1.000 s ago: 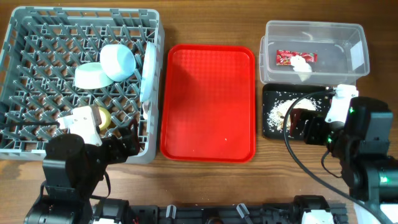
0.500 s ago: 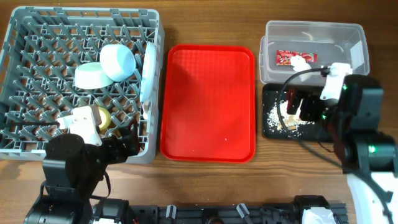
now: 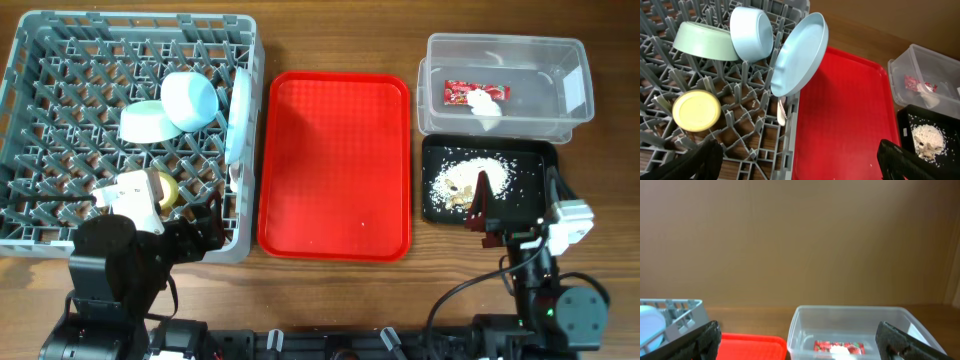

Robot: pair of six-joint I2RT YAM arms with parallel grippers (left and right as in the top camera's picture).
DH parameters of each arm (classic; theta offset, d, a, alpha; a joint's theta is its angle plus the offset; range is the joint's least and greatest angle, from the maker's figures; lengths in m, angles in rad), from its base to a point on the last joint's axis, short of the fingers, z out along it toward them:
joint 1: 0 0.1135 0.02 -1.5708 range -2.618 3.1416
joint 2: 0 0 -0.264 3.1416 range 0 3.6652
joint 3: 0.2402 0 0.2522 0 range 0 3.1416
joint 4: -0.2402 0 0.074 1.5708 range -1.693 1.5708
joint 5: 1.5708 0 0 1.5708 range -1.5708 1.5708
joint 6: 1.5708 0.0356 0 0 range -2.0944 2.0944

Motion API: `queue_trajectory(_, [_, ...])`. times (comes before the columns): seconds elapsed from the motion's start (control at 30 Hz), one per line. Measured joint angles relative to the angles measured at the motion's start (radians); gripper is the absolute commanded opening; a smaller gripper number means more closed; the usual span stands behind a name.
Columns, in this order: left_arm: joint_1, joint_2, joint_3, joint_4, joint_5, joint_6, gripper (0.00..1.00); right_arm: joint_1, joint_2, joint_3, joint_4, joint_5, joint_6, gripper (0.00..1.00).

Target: Sort waste into correct bins and load items into the dishwasher rack

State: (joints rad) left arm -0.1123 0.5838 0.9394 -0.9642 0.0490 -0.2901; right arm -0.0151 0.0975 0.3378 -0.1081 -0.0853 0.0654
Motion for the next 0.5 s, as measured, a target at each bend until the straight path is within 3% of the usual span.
queue_trajectory(0.27, [0.000, 0.000, 0.000, 0.000, 0.000, 0.000, 1.00, 0.000, -0.078, -0.227, 0.288, -0.004, -0.008, 1.00])
queue_trajectory(0.37, [0.000, 0.000, 0.000, 0.000, 0.000, 0.000, 1.00, 0.000, -0.078, -0.297, 0.291, -0.004, -0.011, 0.99])
queue_trajectory(0.5, [0.000, 0.000, 0.000, 0.000, 0.000, 0.000, 1.00, 0.000, -0.080, -0.332, 0.157, -0.010, -0.011, 1.00])
